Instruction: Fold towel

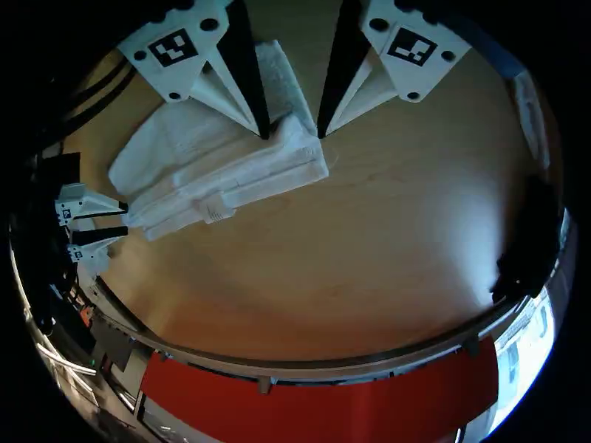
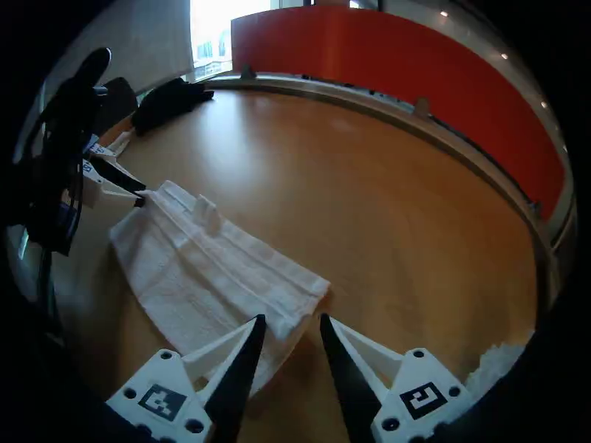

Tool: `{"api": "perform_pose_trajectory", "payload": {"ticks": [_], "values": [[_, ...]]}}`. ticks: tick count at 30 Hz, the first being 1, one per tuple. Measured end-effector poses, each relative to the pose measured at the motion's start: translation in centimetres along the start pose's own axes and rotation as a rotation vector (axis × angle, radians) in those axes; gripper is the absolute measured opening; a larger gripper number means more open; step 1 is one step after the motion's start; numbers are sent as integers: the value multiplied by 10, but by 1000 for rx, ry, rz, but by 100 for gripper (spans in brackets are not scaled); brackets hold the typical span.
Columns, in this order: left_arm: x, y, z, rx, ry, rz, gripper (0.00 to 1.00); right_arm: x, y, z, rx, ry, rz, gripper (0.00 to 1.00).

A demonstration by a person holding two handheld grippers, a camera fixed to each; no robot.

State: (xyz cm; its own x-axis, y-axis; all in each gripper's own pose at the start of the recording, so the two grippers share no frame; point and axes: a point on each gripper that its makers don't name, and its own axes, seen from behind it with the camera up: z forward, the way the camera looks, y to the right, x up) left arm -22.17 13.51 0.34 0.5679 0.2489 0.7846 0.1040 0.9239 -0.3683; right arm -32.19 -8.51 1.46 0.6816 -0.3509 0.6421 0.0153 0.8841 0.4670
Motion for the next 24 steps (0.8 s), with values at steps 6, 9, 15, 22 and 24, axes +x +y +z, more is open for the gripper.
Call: {"api": "perform_pose_trajectory", "payload": {"ticks": [6,9,15,22,24], "values": [[7,-6,4,19,6,10,47,5,8,3,-20,5,-6,65],[12,-9,4,30,14,12,53,10,14,4,-35,14,-8,68],[19,-18,5,58,20,18,82,19,24,3,-69,28,-19,86],[19,-21,2,64,21,4,94,23,27,0,-85,41,-28,94],[19,-22,0,67,23,2,94,25,27,0,-87,46,-23,95]]}}
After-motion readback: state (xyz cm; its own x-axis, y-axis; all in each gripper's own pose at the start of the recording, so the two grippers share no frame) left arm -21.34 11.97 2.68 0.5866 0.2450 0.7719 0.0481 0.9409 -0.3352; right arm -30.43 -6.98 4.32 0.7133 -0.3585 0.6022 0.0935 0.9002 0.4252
